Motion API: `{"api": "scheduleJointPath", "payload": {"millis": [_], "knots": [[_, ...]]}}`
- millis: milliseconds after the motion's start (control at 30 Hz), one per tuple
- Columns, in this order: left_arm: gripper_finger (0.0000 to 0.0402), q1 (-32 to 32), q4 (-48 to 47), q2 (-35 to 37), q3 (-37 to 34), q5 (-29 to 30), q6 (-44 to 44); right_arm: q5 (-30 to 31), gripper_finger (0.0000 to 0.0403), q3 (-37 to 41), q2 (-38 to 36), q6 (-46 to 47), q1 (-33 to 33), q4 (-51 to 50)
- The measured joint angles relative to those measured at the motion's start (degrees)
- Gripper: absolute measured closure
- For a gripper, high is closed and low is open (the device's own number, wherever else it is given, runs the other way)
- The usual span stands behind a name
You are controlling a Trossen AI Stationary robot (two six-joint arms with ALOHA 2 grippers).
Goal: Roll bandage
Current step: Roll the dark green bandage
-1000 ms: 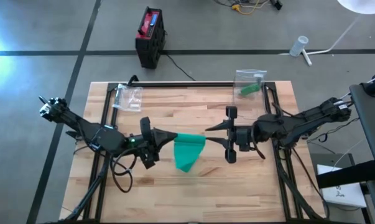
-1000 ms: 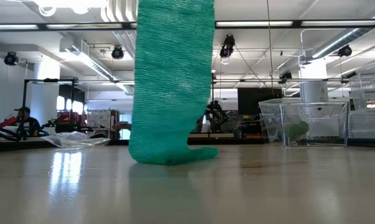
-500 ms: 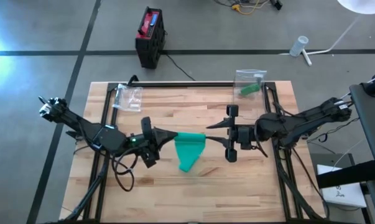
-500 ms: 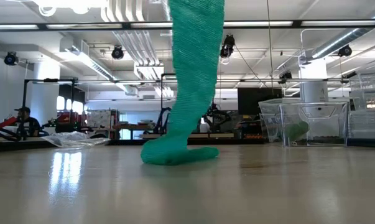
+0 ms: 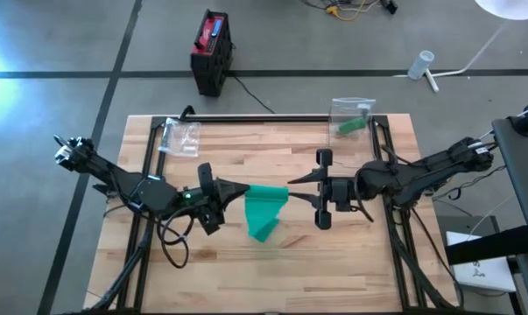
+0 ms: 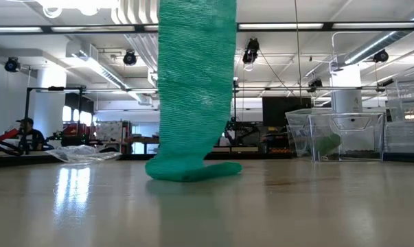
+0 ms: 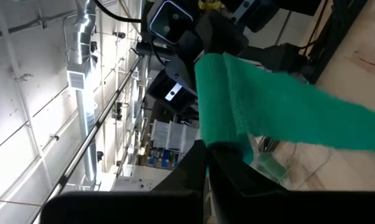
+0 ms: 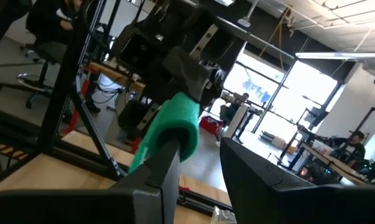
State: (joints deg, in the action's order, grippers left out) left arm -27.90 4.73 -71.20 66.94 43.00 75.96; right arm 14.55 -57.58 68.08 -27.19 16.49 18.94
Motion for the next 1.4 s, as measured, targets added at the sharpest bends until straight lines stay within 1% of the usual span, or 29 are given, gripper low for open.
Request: {"api": "scheduleJointPath", "payload": {"millis": [133,433,567,733,833,967,1067,1133,1167,1267,1333,1400], "knots": [[0.0401,0.0,0.0,0.0,0.0,0.0,0.0,0.0,0.0297,0.0,0.4,-0.3,0.0,0.7],[0.0401,1.3,-0.1,-0.9,-1.0,-0.1,0.3,0.0,0.0279,0.0,0.5,0.2,0.0,1.6],[0.0401,2.0,0.0,-1.2,-1.2,-0.1,1.5,0.0,0.0277,0.0,1.6,0.4,0.0,1.2],[0.0401,2.3,1.2,-1.1,-1.2,-0.2,1.5,-0.1,0.0286,0.0,3.5,1.7,-0.9,1.2],[0.0401,2.5,1.2,-1.1,-1.2,-1.1,-0.2,-0.2,0.0296,0.0,4.6,0.1,-1.5,1.1],[0.0401,2.5,-0.4,-1.1,-1.2,-1.4,-7.7,-0.1,0.0322,0.0,5.2,-7.5,-1.5,1.0],[0.0394,2.5,-3.3,-0.8,-1.2,-1.3,-12.6,0.1,0.0364,0.0,5.3,-14.0,-1.2,0.9],[0.0384,2.5,-4.5,-0.7,-1.2,-0.3,-17.9,0.7,0.0391,0.0,5.2,-17.8,-1.2,1.2],[0.0379,2.5,-5.5,-0.5,-1.2,0.3,-21.0,0.8,0.0395,0.0,5.2,-20.3,-1.2,1.1],[0.0359,2.6,-10.5,0.8,-1.3,1.7,-29.4,0.8,0.0392,0.0,5.2,-29.6,-1.1,0.6],[0.0342,2.7,-14.0,2.2,-1.3,1.8,-35.3,0.5,0.0395,0.0,5.5,-36.1,-1.0,1.0],[0.0325,2.9,-17.1,3.5,-1.3,0.7,-41.2,0.4,0.0398,0.0,5.7,-41.7,-1.0,0.9]]}}
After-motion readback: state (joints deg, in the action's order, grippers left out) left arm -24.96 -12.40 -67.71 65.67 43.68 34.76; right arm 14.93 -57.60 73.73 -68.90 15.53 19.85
